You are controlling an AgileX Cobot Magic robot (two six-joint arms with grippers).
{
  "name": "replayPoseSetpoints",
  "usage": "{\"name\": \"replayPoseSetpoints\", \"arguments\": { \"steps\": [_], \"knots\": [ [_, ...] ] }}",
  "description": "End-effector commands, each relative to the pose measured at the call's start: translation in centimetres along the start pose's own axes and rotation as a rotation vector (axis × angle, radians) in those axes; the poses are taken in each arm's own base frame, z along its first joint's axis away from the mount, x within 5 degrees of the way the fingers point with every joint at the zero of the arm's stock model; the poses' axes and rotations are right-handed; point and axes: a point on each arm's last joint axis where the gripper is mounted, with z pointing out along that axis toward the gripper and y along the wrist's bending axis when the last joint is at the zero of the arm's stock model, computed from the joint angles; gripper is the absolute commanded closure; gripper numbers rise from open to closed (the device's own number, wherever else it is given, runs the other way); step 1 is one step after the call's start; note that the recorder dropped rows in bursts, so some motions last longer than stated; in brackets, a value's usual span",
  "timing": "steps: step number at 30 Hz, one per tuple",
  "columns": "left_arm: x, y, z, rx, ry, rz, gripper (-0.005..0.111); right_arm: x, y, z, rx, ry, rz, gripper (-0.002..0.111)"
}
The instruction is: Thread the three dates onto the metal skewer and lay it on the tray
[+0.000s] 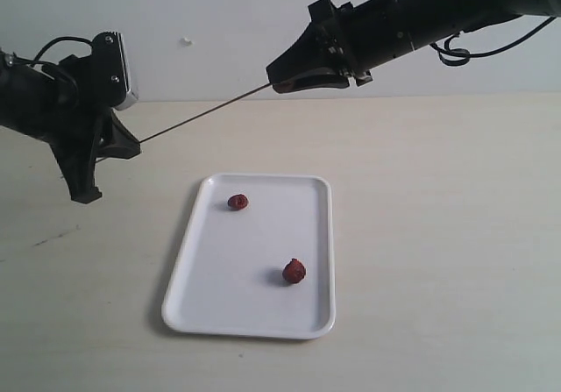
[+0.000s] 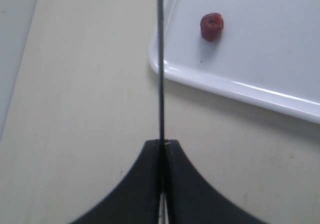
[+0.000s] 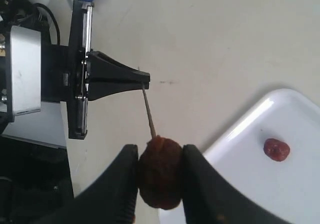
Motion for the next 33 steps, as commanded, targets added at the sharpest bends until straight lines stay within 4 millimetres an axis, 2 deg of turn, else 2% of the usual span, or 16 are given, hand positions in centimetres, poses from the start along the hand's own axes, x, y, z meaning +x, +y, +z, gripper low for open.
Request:
{"name": "replayPoseSetpoints", "arguments": {
  "steps": [1, 15, 20, 22, 24, 25, 29, 31, 33],
  "knots": [
    [-0.4, -0.1, 0.0, -0.005, -0.041, -0.004, 0.107, 0.0, 0.5, 0.3, 0.001, 0.011, -0.028, 0.08],
    [-0.6, -0.2, 0.0, 0.015, -0.065, -0.008, 0.107, 0.3, 1.6, 2.0, -0.017, 0.054, -0.053, 0.08],
    [-0.7, -0.2, 0.0, 0.014, -0.075, -0.024, 0.107, 0.3, 1.6, 2.0, -0.017, 0.053, -0.053, 0.078],
    [-0.7, -0.2, 0.0, 0.009, -0.076, -0.026, 0.107, 0.3, 1.6, 2.0, -0.017, 0.053, -0.053, 0.064],
    [-0.7, 0.1, 0.0, -0.022, -0.081, -0.054, 0.107, 0.3, 1.7, 1.9, -0.017, 0.052, -0.055, 0.045],
    [-0.7, 0.3, 0.0, -0.039, -0.088, -0.077, 0.107, 0.2, 1.8, 1.9, -0.017, 0.051, -0.057, 0.042],
    [-0.8, 0.7, -0.1, -0.079, -0.105, -0.128, 0.107, -0.4, 3.2, 0.5, -0.011, 0.017, -0.112, 0.042],
    [-0.6, 1.3, -0.1, -0.143, -0.092, -0.216, 0.107, -1.1, 4.9, -2.0, 0.016, -0.029, -0.172, 0.043],
    [-0.5, 1.8, -0.2, -0.194, -0.087, -0.281, 0.107, -1.2, 5.7, -3.4, 0.047, -0.041, -0.193, 0.044]
  ]
}}
